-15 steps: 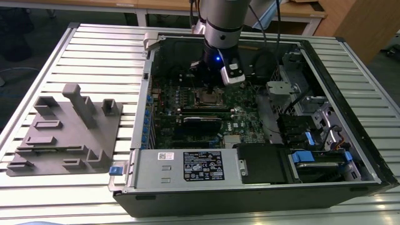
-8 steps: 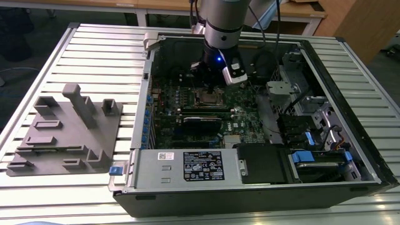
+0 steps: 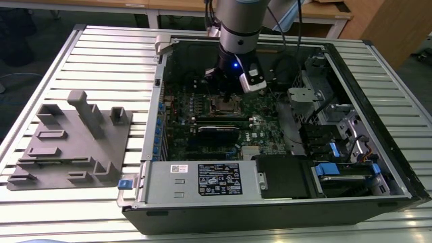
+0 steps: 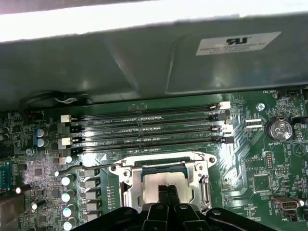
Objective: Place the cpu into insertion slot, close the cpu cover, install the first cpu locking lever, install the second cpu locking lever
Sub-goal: 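Close the cpu cover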
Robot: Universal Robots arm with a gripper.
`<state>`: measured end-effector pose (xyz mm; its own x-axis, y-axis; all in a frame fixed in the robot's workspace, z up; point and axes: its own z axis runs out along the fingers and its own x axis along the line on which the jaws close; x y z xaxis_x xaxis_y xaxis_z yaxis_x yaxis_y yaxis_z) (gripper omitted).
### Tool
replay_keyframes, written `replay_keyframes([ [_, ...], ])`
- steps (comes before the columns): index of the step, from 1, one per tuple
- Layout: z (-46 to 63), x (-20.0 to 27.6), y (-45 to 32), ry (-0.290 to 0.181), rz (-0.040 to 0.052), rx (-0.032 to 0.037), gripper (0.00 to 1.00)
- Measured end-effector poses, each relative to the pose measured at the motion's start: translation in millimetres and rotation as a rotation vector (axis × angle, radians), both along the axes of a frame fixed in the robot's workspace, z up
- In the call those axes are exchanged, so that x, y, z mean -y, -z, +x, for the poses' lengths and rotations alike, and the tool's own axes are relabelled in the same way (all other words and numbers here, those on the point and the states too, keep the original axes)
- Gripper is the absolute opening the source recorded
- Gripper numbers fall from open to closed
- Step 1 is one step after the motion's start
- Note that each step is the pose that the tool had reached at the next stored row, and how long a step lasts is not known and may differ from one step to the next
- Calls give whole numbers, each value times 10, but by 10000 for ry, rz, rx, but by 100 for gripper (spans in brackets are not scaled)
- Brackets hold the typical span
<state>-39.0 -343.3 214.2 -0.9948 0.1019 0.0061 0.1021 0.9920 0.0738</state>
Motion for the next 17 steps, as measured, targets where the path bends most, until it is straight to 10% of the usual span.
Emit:
replay_keyframes([
  [17,-241,21,46,-1,-14,-2,11],
])
